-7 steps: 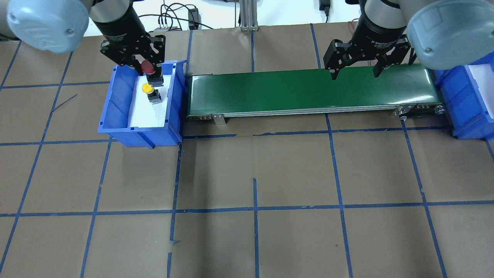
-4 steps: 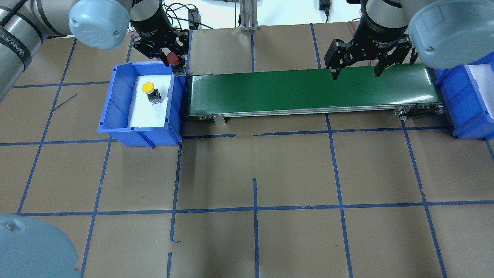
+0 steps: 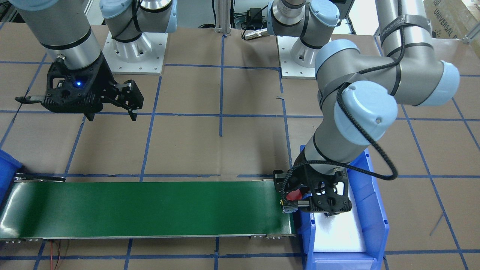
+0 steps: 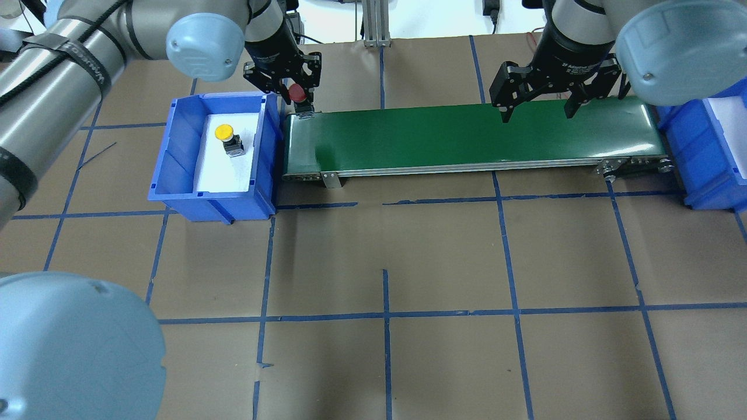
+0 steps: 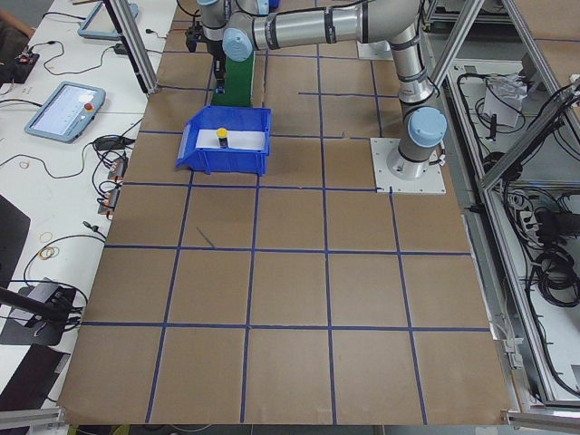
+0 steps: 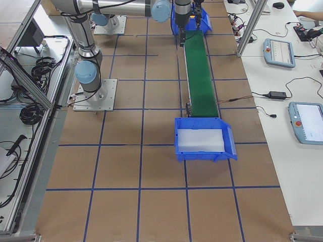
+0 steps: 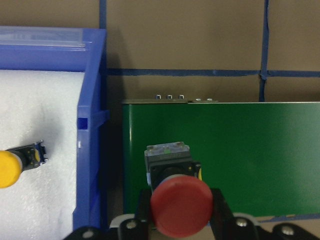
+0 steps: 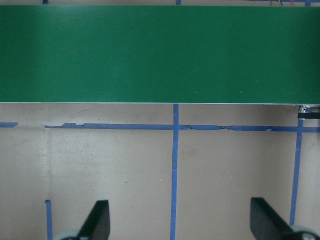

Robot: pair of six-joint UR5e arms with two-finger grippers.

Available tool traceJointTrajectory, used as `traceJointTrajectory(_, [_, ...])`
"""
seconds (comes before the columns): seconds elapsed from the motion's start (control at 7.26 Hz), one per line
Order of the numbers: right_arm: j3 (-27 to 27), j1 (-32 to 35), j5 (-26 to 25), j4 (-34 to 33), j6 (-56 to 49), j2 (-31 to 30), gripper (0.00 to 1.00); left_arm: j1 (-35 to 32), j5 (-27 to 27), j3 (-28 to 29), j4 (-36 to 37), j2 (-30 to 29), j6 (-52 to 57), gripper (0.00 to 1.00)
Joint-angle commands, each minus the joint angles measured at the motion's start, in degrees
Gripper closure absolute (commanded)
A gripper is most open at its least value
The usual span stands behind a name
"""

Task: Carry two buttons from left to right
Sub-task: 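Carry the red button with the left gripper onto the conveyor's near end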

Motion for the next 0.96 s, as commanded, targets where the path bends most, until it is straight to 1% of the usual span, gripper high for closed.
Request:
traceJointTrajectory(0.0, [0.12,0.10,-0.21,0.28,-0.16,-0.03,0.00,-0.89,-0.03,0.44,2.08,-2.77,-0.62,0.99])
traceJointTrajectory(0.28, [0.12,0.10,-0.21,0.37,-0.16,-0.12,0.00,-0.89,-0.12,3.07,2.52,-4.62,-0.88,0.98])
traceJointTrajectory(0.83, [0.12,-0.07,-0.13,0.11,-0.16,-0.21,0.00,-0.89,0.41,2.82,1.04,-4.63,-1.15,0.96])
